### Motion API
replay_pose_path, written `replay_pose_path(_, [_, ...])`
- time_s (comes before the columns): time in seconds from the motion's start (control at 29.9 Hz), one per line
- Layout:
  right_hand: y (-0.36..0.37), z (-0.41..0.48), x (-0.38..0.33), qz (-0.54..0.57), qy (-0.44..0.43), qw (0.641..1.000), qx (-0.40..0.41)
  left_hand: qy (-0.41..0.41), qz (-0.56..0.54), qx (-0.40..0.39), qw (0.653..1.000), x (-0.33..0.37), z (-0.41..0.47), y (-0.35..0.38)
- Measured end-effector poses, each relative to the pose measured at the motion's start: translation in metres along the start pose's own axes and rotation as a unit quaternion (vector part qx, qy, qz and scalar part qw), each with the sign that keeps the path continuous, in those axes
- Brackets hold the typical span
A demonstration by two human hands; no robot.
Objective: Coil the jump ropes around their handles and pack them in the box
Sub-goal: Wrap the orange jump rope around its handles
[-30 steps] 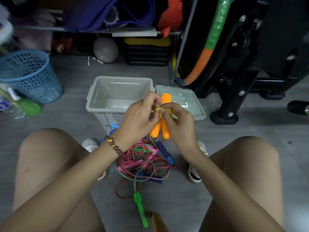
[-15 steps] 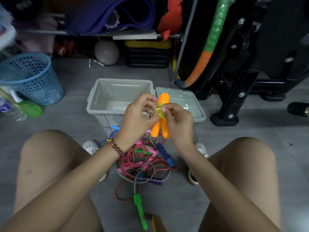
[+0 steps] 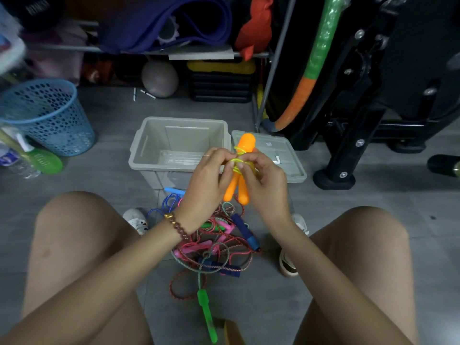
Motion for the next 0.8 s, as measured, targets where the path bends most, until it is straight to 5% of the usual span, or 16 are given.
replay_pose_path(0.8, [-0.001,-0.001,0.000,-0.032,0.026,0.995,0.094,0.018,0.005,-0.004,1.000,0.004,0.015,0.003])
Point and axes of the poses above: each hand's wrist, its own z-axis towards the middle knuckle, its own y-axis out of the palm, x = y × z, the point moved 1 cm from there along z, towards the middle knuckle, and after that the axes turned 8 degrees about y, right-handed, at the moved point
